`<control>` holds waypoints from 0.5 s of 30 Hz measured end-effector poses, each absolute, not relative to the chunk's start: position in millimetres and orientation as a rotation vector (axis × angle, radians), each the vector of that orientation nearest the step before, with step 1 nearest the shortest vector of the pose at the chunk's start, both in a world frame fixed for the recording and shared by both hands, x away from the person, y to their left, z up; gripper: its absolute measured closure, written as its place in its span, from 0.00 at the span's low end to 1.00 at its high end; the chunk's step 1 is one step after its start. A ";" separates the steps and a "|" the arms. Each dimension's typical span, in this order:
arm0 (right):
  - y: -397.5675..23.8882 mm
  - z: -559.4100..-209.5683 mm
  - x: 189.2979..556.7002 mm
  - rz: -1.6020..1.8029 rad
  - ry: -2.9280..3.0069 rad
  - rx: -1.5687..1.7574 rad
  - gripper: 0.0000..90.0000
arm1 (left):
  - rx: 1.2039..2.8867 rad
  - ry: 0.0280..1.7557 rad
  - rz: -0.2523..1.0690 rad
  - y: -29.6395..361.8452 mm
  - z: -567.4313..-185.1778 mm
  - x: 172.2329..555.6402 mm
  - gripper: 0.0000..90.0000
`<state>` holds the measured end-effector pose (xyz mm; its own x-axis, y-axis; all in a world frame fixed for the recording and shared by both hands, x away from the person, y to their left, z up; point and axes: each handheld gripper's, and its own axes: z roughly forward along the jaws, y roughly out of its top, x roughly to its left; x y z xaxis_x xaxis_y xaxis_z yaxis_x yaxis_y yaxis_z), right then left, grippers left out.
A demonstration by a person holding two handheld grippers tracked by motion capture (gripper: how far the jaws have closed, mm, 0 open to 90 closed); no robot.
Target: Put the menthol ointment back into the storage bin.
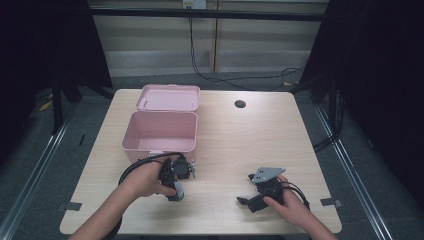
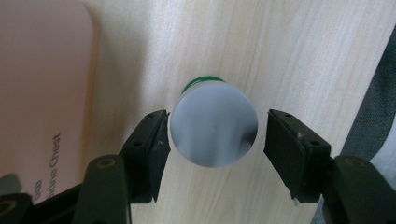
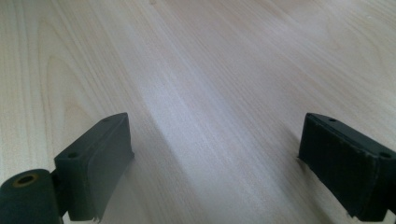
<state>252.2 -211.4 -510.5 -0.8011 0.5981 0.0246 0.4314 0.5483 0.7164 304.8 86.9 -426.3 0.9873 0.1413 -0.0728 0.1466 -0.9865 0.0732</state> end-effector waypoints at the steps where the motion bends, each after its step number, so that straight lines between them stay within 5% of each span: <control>1: -211.5 -510.5 252.2 1.094 2.563 0.864 0.10 | 3.055 0.221 -0.096 84.9 -427.3 305.0 0.44; 15: -211.4 -510.5 252.1 1.094 2.561 0.863 0.10 | 3.069 0.269 -0.117 81.3 -428.9 308.9 0.56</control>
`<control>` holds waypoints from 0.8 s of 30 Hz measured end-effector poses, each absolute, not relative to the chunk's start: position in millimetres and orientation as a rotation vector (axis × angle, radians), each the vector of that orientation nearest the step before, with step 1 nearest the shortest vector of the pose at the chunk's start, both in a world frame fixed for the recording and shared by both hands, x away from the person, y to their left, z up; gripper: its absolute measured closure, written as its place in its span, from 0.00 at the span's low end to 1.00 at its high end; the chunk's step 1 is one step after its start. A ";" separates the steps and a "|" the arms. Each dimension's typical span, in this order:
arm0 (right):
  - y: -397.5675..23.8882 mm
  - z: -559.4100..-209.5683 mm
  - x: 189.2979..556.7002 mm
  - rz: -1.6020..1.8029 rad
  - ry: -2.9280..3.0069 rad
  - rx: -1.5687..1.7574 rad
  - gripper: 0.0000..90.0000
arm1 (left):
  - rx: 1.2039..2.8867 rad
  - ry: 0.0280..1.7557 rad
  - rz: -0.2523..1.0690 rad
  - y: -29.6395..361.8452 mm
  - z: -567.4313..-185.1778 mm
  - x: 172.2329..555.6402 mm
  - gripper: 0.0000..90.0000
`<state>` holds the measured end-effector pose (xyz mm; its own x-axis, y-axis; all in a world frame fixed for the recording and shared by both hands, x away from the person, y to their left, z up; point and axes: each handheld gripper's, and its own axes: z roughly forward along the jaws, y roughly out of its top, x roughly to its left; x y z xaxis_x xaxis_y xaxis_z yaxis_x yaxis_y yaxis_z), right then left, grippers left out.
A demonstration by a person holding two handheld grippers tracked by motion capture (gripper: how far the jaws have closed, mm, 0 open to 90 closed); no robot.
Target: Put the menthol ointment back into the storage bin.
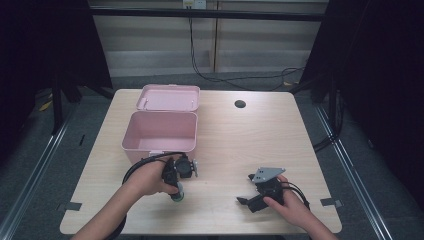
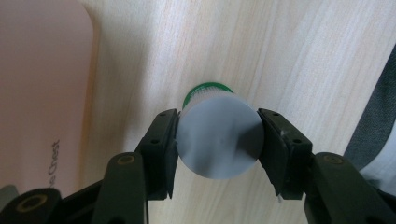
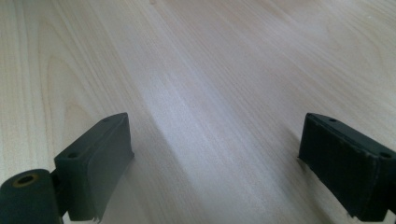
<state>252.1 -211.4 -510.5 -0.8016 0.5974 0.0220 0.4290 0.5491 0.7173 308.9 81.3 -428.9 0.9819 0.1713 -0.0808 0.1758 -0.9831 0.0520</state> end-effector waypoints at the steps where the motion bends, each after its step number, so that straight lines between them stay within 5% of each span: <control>1: -211.4 -510.5 252.1 1.094 2.561 0.863 0.10 | 3.069 0.269 -0.117 81.3 -428.9 308.9 0.56; 24: -211.3 -510.5 252.3 1.096 2.557 0.861 0.10 | 3.080 0.412 -0.220 84.1 -373.2 313.0 0.56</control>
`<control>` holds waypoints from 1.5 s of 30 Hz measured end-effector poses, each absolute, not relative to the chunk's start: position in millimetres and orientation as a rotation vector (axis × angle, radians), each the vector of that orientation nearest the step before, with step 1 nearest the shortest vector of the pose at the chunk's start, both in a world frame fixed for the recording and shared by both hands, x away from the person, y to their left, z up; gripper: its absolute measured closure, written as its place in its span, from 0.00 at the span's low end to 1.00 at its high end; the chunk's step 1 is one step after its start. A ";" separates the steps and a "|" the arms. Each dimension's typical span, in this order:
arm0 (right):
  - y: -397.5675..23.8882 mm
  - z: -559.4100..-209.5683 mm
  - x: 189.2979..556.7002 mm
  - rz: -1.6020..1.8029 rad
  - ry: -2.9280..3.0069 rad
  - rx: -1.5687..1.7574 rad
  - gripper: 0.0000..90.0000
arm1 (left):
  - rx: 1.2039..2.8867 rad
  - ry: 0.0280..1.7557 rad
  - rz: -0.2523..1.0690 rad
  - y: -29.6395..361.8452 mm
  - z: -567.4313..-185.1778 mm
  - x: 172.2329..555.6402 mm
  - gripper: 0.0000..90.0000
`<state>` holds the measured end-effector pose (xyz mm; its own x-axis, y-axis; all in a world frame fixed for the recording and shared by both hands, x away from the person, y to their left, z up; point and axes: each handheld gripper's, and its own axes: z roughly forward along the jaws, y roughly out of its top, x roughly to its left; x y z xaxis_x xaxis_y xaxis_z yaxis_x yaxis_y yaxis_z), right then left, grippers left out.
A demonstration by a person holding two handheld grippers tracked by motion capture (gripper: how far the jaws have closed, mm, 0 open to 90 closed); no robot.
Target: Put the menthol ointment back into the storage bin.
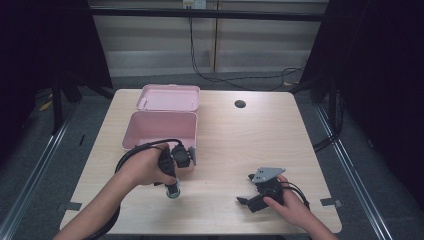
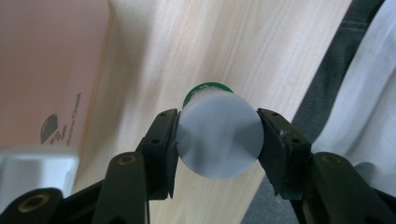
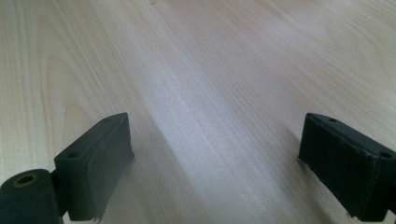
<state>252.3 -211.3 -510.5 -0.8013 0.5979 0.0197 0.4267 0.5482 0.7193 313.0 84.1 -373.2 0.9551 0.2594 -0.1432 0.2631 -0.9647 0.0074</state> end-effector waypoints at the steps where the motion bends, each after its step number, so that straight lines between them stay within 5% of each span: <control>1: -211.3 -510.5 252.3 1.096 2.557 0.861 0.10 | 3.079 0.421 -0.214 84.2 -370.5 313.2 0.56; 45: -211.4 -510.4 252.3 1.093 2.559 0.860 0.10 | 3.030 0.661 -0.159 88.0 -286.4 361.3 0.56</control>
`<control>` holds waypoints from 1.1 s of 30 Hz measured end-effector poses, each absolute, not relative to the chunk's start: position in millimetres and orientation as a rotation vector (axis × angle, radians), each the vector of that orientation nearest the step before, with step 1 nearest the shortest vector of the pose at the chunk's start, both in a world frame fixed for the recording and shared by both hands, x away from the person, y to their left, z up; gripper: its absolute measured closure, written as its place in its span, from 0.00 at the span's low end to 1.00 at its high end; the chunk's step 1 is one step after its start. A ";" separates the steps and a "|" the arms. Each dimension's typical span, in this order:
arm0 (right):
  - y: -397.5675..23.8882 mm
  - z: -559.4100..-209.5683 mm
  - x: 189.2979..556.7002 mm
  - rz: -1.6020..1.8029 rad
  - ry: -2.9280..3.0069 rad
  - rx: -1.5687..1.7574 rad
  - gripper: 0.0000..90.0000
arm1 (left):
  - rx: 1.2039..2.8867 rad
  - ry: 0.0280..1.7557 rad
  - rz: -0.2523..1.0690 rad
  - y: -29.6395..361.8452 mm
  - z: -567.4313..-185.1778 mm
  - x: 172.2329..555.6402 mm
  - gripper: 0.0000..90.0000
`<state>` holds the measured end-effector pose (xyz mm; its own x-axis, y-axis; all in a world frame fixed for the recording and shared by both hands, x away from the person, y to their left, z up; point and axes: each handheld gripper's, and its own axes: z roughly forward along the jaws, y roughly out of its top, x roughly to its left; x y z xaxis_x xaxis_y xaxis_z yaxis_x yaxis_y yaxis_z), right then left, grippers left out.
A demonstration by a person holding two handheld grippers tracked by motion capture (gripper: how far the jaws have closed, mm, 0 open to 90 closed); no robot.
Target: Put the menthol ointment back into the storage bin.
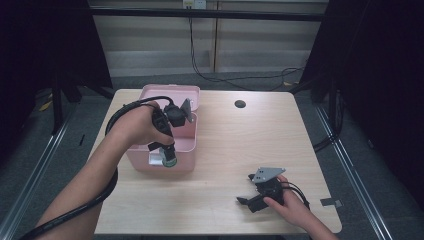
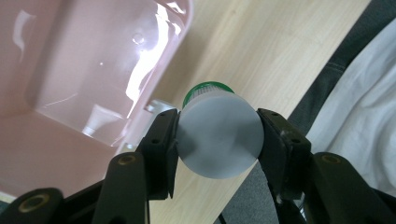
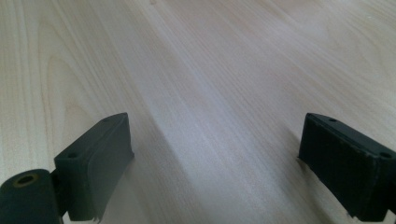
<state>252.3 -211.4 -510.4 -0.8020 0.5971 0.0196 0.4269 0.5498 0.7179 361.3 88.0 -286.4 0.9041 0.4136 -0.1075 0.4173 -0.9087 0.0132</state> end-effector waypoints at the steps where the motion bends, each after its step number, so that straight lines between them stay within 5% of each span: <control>1: -211.4 -510.4 252.3 1.093 2.559 0.860 0.10 | 3.028 0.668 -0.157 87.4 -285.8 362.7 0.56; 33: -211.4 -510.4 252.2 1.093 2.560 0.861 0.10 | 2.975 0.655 -0.039 81.4 -303.7 413.1 0.56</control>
<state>252.2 -211.4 -510.4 -0.8018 0.5972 0.0203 0.4276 0.5497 0.7177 413.1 81.4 -303.7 0.9073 0.4180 -0.0455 0.4205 -0.9031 0.0870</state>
